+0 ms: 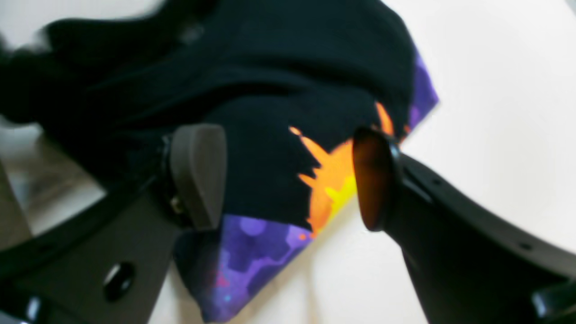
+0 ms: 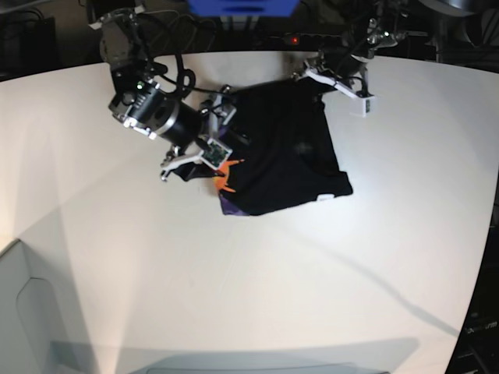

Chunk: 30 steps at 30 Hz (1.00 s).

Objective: Fold the T-shirt properly

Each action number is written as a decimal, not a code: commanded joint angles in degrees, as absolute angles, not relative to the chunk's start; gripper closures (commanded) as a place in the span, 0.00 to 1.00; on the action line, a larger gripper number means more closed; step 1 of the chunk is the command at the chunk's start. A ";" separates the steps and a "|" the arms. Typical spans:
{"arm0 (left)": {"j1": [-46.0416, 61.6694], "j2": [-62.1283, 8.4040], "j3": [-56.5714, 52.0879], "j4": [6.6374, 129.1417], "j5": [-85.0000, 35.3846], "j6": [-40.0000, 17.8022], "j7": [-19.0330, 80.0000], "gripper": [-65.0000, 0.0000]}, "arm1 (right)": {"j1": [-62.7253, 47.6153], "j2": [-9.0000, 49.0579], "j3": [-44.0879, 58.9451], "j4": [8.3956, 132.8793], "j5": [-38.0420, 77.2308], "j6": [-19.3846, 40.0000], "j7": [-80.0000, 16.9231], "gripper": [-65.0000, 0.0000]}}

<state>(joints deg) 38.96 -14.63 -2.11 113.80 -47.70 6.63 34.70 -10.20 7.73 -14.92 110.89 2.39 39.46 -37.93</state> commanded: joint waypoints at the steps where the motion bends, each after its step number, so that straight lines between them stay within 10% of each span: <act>1: 39.78 -14.99 -2.24 115.47 -48.22 6.37 34.15 1.00 | -9.71 7.60 -14.37 111.87 3.30 40.00 -36.53 0.30; 26: 43.12 -15.43 -0.57 115.12 -42.68 6.20 34.77 1.00 | -8.92 5.76 -13.14 111.34 3.30 40.00 -36.26 0.30; 30: 43.12 -17.98 2.15 115.21 -43.21 6.81 34.77 0.83 | -7.87 5.49 -13.41 111.34 3.30 40.00 -36.53 0.30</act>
<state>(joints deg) 42.54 -17.96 2.02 114.37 -42.65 6.74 34.96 -8.51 5.67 -13.47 110.50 2.48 39.44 -37.74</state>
